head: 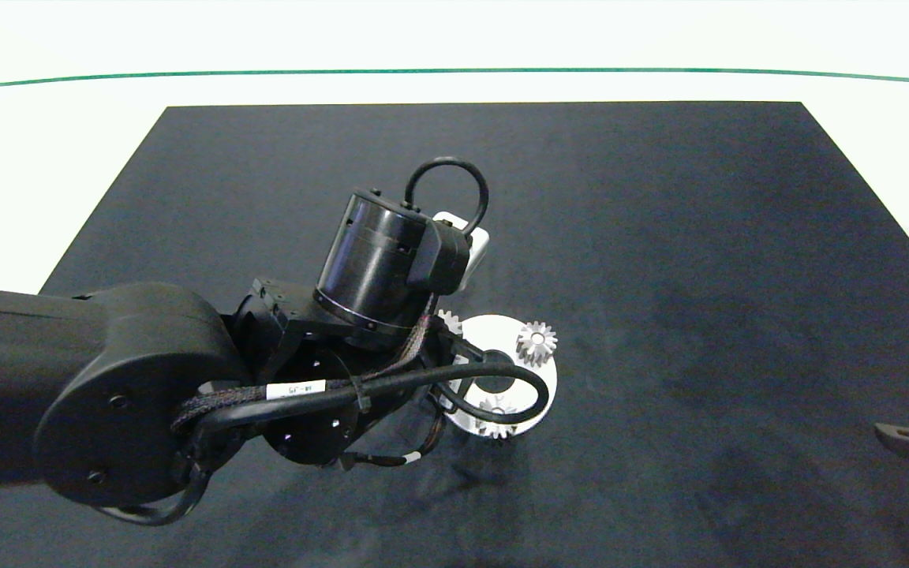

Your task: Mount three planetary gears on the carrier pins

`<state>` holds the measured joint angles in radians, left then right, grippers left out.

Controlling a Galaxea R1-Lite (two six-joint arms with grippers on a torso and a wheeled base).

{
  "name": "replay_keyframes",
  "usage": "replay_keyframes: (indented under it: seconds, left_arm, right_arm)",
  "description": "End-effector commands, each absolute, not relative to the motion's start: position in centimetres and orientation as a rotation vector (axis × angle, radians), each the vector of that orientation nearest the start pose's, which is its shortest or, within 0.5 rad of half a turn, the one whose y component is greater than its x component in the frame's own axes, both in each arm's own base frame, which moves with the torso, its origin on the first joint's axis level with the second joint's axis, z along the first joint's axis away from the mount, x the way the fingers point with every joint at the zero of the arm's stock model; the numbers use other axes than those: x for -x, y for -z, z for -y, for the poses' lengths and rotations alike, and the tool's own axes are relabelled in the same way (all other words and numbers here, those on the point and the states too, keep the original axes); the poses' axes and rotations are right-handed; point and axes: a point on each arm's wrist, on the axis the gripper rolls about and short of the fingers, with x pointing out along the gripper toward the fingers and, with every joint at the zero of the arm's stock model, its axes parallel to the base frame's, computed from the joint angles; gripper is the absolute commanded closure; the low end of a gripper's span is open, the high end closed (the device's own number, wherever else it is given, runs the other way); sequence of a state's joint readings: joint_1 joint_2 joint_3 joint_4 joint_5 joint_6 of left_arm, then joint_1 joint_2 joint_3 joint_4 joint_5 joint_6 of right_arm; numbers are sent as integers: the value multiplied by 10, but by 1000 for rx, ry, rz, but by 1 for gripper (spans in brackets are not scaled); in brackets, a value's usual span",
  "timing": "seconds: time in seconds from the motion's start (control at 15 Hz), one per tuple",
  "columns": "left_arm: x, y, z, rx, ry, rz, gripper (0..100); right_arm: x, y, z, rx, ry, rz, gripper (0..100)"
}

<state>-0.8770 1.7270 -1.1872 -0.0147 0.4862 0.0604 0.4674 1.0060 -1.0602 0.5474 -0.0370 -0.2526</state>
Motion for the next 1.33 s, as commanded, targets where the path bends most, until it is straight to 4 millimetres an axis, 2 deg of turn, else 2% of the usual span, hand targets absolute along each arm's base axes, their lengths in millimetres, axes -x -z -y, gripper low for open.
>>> replay_keyframes:
  seconds: [0.07, 0.6, 1.33]
  left_arm:
    - [-217, -219, 243, -403, 392, -402, 87]
    - [-225, -212, 255, -447, 403, -407, 87]
    - [-232, -206, 256, -475, 394, -417, 87]
  right_arm:
    - [-90, -289, -45, 372, -484, -431, 0]
    - [-90, -289, -45, 372, -484, -431, 0]
    - [-90, -287, -45, 375, -487, -440, 0]
